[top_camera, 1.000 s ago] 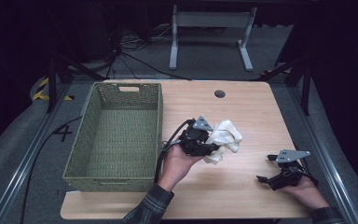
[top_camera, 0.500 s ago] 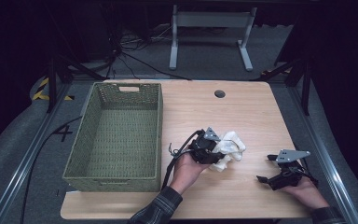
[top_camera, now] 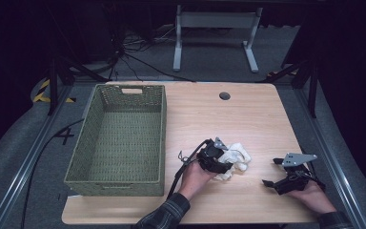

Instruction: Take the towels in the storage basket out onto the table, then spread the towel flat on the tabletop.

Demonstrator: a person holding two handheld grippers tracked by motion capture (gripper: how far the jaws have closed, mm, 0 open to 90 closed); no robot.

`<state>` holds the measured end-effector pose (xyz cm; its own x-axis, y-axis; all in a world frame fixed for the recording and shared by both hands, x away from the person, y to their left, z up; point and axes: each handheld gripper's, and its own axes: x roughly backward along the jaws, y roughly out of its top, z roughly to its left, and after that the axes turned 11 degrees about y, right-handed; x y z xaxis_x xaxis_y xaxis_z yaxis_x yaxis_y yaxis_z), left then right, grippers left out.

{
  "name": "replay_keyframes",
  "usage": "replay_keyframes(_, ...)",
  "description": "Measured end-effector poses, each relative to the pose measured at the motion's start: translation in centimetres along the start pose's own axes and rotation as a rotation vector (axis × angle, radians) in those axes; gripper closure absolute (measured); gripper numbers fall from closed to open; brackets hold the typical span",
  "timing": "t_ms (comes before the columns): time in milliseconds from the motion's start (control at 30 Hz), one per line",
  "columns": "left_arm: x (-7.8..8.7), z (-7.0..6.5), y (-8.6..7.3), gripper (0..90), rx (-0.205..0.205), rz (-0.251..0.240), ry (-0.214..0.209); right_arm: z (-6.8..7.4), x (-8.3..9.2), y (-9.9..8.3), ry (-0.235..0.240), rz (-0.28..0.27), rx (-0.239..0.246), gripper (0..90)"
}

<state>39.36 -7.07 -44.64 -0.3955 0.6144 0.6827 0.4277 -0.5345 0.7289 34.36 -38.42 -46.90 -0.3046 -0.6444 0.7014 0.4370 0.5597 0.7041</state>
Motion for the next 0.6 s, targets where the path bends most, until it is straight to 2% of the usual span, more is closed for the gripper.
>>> replay_keyframes(100,1.9,-0.1,0.1,36.2,0.000,-0.023,0.008,0.0,0.0,0.0,-0.001,0.000,0.000,0.3)
replay_keyframes(133,1.9,-0.1,0.1,35.3,0.000,-0.023,0.008,0.0,0.0,0.0,-0.001,0.000,0.000,0.3)
replay_keyframes(200,3.3,-0.3,-0.2,34.3,0.002,-0.031,0.017,0.0,0.0,0.1,-0.001,0.002,-0.005,0.4)
replay_keyframes(267,3.8,-0.4,-0.4,34.3,0.006,-0.036,0.022,0.0,0.0,0.1,0.002,0.003,-0.012,0.7)
replay_keyframes(333,4.9,-0.6,-0.8,36.8,0.005,-0.044,0.024,0.1,0.3,0.5,0.019,0.010,-0.022,10.2)
replay_keyframes(367,4.9,-0.6,-0.8,39.3,0.005,-0.044,0.024,0.1,0.3,0.5,0.019,0.010,-0.022,10.2)
replay_keyframes(400,5.3,-0.8,-1.1,41.5,0.004,-0.049,0.018,0.5,0.6,0.8,0.041,0.007,-0.015,17.8)
replay_keyframes(433,5.5,-1.0,-1.2,41.5,0.006,-0.048,0.022,0.5,0.6,0.8,0.041,0.007,-0.015,17.8)
replay_keyframes(600,6.0,-2.3,-2.0,52.1,-0.017,-0.047,0.012,1.3,0.8,1.6,0.082,-0.033,0.010,34.9)
